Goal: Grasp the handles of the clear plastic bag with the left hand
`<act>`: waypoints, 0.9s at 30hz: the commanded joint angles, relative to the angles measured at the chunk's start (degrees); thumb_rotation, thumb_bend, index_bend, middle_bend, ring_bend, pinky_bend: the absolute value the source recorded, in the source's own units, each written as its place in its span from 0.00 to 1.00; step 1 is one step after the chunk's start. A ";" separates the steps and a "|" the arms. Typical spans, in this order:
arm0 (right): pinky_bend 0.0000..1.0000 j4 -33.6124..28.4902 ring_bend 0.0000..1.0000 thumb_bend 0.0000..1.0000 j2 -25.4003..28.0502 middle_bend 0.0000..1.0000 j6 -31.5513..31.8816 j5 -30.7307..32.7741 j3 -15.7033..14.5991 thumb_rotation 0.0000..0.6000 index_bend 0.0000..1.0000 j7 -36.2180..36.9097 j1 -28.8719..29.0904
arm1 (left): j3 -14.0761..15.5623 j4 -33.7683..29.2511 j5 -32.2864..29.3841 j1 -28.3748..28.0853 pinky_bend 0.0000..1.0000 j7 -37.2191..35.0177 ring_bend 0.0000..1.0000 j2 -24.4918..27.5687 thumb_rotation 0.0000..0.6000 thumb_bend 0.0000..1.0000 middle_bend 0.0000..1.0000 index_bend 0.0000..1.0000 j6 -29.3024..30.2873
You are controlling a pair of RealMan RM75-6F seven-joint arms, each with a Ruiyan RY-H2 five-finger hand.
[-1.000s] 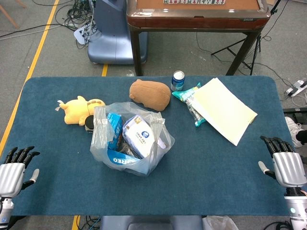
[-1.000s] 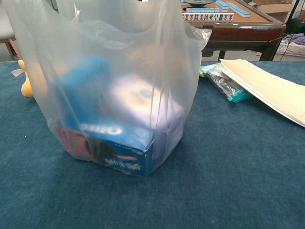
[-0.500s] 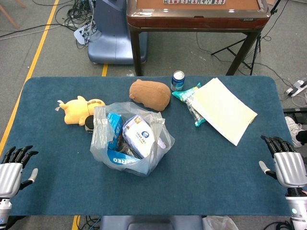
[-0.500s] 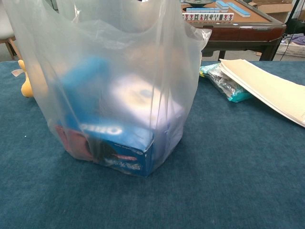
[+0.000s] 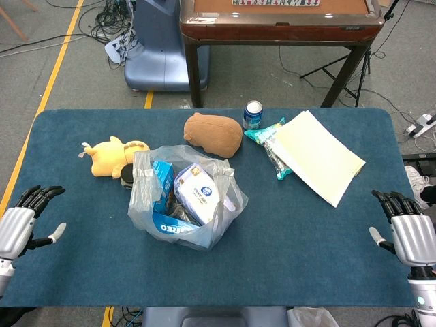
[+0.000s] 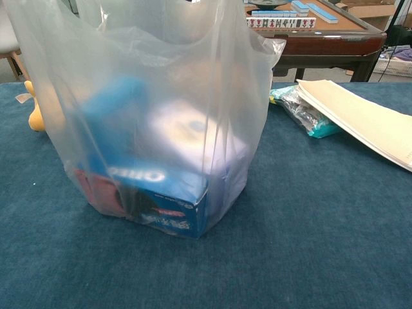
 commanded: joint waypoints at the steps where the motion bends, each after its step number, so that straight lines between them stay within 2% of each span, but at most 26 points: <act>1: 0.26 -0.17 0.16 0.24 0.09 0.25 0.04 0.08 0.02 1.00 0.17 -0.19 -0.05 | -1.32 -1.69 2.11 -4.25 0.06 -5.23 0.13 2.69 0.65 0.25 0.15 0.14 -3.73; 2: 0.26 -0.24 0.16 0.24 0.13 0.25 0.04 0.13 0.01 1.00 0.17 -0.29 -0.07 | -1.49 -1.96 2.43 -5.06 0.06 -6.17 0.13 3.03 0.56 0.24 0.15 0.14 -4.43; 5: 0.26 -0.50 0.16 0.24 0.26 0.25 0.01 0.36 0.02 1.00 0.17 -0.58 -0.15 | -2.01 -2.85 3.58 -7.59 0.06 -9.77 0.13 3.93 0.42 0.22 0.15 0.14 -6.24; 12: 0.26 -0.79 0.16 0.24 0.41 0.25 0.14 0.81 0.02 1.00 0.17 -1.00 -0.42 | -1.67 -4.10 7.73 -12.05 0.05 -20.02 0.13 5.40 0.23 0.21 0.15 0.17 -8.18; 19: 0.26 -0.78 0.16 0.24 0.46 0.25 0.12 0.83 -0.07 1.00 0.17 -1.00 -0.54 | -1.08 -6.24 10.89 -15.15 0.04 -26.35 0.13 6.36 0.20 0.20 0.15 0.19 -7.92; 27: 0.26 -0.35 0.16 0.24 0.24 0.25 -0.03 0.79 -0.21 1.00 0.17 -0.48 -0.59 | -0.60 -8.83 13.22 -19.23 0.04 -30.36 0.13 6.28 0.19 0.19 0.15 0.20 -9.54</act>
